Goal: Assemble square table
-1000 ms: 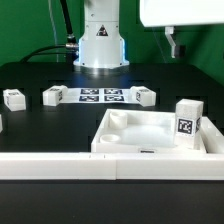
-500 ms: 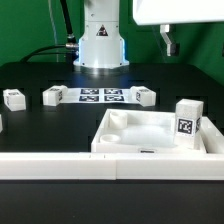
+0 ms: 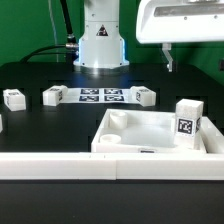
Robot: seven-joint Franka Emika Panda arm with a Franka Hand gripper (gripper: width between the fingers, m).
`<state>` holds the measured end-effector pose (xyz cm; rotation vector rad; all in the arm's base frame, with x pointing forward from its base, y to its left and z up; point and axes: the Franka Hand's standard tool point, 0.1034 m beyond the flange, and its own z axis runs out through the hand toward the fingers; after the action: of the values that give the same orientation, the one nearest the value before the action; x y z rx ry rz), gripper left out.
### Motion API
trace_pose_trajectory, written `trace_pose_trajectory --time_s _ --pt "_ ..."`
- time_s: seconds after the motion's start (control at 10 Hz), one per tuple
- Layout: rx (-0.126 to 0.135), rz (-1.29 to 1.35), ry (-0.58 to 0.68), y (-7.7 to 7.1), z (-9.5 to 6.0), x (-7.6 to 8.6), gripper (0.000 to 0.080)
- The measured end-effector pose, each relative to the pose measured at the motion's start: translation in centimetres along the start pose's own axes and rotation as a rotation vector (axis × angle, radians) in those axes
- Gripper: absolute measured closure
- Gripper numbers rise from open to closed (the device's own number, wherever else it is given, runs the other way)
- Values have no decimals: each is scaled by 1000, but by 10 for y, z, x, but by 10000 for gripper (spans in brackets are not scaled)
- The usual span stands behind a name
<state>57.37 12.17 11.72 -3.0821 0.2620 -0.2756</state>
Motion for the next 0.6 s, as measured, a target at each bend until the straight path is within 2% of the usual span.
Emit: trace_pose_trajectory --time_s 0.4,0.5,0.6 --pt "-4 -243 -1 3 1 0 150" --pt "-19 -331 -29 6 11 -21 150" --pt "-37 -401 -92 14 19 -55 150"
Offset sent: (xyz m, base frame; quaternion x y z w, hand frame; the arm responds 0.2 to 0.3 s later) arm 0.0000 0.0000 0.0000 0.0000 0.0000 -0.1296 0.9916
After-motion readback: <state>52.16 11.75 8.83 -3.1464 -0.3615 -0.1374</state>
